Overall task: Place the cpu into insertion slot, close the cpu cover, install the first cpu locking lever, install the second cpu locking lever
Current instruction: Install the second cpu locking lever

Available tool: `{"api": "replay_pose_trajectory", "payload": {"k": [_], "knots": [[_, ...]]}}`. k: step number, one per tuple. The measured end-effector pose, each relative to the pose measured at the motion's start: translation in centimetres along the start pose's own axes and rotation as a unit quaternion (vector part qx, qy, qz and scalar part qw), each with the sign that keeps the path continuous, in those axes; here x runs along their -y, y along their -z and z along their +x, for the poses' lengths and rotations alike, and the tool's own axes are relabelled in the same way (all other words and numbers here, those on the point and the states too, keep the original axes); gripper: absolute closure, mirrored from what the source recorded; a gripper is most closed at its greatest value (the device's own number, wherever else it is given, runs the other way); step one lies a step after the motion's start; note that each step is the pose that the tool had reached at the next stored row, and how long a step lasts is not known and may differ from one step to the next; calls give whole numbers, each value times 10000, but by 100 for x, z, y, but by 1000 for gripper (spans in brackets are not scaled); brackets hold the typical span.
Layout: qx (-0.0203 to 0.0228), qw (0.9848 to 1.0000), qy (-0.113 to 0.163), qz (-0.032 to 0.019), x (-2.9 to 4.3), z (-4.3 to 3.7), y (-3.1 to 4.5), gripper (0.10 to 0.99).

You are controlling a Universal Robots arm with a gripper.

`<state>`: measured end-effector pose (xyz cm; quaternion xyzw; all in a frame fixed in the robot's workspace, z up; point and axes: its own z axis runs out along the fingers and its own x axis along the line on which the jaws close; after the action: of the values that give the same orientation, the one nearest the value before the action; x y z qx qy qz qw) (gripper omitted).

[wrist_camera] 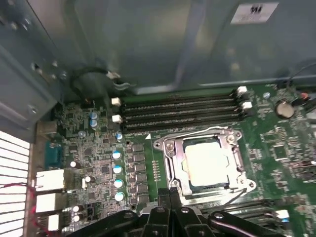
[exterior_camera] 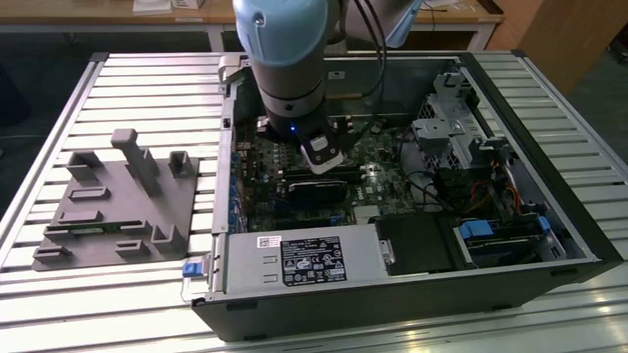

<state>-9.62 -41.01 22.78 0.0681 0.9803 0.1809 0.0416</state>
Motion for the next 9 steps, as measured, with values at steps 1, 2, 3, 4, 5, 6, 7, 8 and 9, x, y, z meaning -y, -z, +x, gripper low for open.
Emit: {"api": "replay_pose_trajectory", "payload": {"k": [1,2,3,4,5,6,7,8,9], "knots": [[0,10000,1,4,-13,-2,32,980],[1,10000,1,9,-25,-4,64,980],[3,10000,2,18,-36,-5,92,980],[5,10000,2,37,-45,-7,113,980],[11,10000,1,67,-51,-11,125,980],[19,9999,-3,108,-55,-16,135,980],[28,9999,-9,153,-58,-23,141,980],[39,9998,-18,200,-61,-33,146,980],[51,9997,-28,251,-65,-43,150,980]]}}
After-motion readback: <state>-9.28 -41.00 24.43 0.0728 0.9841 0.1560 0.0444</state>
